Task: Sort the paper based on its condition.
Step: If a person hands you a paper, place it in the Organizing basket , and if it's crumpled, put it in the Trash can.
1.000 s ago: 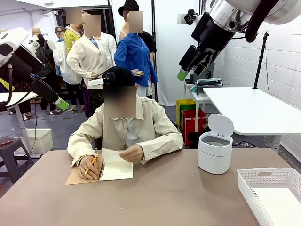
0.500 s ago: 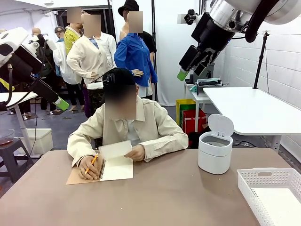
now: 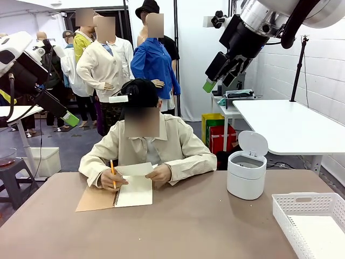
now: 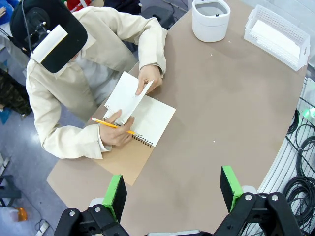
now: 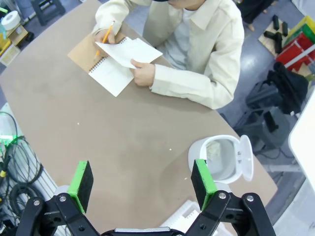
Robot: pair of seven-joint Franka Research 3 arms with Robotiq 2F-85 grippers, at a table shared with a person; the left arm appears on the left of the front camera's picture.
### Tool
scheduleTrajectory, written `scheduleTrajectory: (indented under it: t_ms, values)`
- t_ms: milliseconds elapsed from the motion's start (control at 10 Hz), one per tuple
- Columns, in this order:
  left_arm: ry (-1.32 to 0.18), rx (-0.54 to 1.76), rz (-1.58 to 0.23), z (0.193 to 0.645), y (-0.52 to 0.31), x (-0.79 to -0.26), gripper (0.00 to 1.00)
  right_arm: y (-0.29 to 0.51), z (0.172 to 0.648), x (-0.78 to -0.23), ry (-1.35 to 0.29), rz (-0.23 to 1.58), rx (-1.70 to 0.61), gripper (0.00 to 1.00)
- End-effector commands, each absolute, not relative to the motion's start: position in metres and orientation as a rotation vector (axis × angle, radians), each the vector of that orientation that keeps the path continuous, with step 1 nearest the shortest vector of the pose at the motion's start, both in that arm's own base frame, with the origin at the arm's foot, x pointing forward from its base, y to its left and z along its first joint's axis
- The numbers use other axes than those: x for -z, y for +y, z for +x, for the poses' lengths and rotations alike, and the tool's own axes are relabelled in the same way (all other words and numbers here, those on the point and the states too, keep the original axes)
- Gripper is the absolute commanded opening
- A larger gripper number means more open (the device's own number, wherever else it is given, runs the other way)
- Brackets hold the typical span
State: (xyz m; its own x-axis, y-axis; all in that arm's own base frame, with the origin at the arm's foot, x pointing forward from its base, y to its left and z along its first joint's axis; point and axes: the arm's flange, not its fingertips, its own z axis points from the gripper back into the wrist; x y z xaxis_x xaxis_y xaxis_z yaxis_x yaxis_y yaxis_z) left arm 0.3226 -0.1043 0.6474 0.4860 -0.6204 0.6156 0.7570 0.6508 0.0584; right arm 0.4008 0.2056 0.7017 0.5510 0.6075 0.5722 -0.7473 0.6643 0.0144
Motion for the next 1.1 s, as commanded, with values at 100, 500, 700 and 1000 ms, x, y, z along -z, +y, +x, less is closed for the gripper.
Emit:
scheduleTrajectory:
  t_ms: [100, 500, 700, 1000]
  values:
    - [-0.648, 0.847, -0.236, 0.3226, -0.1031, -0.6477, 1.0, 0.2054, 0.4018, -0.7022, -0.578, 0.267, -0.814, 1.0]
    - [-0.648, 0.847, -0.236, 0.3226, -0.1031, -0.6477, 1.0, 0.2054, 0.4018, -0.7022, -0.578, 0.267, -0.814, 1.0]
    - [-0.648, 0.847, -0.236, 0.3226, -0.1031, -0.6477, 1.0, 0.2054, 0.4018, -0.7022, -0.578, 0.267, -0.814, 1.0]
    - [-0.648, 0.847, -0.236, 0.3226, -0.1031, -0.6477, 1.0, 0.2054, 0.4018, -0.7022, -0.578, 0.267, -0.814, 1.0]
